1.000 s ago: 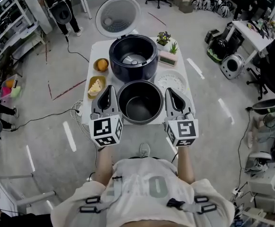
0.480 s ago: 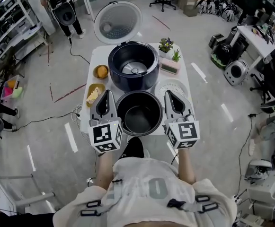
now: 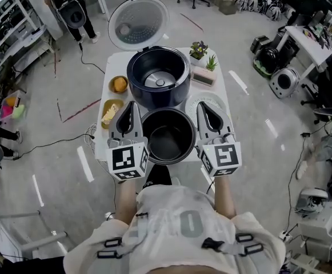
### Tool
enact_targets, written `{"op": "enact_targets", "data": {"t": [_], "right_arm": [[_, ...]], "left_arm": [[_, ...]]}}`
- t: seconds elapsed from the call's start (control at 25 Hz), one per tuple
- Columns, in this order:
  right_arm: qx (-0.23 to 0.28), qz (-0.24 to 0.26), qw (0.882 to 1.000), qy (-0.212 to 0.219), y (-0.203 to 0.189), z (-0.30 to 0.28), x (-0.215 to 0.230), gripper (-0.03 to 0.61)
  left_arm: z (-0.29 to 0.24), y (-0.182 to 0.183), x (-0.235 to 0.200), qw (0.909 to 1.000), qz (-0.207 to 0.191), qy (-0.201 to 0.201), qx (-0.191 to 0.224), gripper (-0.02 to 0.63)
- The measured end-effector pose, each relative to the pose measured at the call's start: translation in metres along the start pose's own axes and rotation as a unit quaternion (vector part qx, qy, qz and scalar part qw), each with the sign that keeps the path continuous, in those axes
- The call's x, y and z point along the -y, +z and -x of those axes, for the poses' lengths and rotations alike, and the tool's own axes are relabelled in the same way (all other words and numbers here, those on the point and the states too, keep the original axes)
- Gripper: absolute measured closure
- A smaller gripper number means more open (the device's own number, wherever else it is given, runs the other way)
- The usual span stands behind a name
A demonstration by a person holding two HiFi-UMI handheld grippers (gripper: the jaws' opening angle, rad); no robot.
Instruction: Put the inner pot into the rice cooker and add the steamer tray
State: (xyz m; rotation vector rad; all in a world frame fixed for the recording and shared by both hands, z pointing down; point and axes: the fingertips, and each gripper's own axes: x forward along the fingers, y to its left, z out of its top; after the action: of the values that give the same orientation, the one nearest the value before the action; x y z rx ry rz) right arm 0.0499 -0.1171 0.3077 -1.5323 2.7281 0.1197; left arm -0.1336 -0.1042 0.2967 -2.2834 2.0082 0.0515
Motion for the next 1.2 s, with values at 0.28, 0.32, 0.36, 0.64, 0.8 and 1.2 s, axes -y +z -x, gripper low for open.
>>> {"op": "enact_targets", "data": {"t": [0.28, 0.32, 0.36, 0.64, 0.8, 1.2], "right_arm": [[0.017, -0.021, 0.999, 0.038, 0.012, -0.002, -0.006, 0.361], [0.03, -0.036, 0.998, 0.05, 0.016, -0.003, -0.008, 0.217], [0.044, -0.055, 0.996, 0.056, 0.02, -0.003, -0.008, 0.169], [0.047, -0.12, 0.99, 0.058, 0.019, -0.003, 0.004, 0.169], [0.039, -0.122, 0.99, 0.058, 0.016, -0.002, 0.009, 0.169], [-0.001, -0.2, 0.977, 0.071, -0.02, 0.012, 0.027, 0.17]], "left_arm": [[-0.003, 0.016, 0.001, 0.9995, 0.012, -0.02, 0.023, 0.567], [-0.005, 0.018, 0.002, 0.9988, 0.023, -0.032, 0.028, 0.443], [-0.006, 0.02, 0.003, 0.9981, 0.035, -0.04, 0.032, 0.31], [-0.001, 0.017, -0.008, 0.9964, 0.067, -0.039, 0.034, 0.305], [0.002, 0.015, -0.019, 0.9952, 0.085, -0.036, 0.032, 0.305], [0.012, -0.023, -0.041, 0.9743, 0.211, -0.079, -0.014, 0.305]]}}
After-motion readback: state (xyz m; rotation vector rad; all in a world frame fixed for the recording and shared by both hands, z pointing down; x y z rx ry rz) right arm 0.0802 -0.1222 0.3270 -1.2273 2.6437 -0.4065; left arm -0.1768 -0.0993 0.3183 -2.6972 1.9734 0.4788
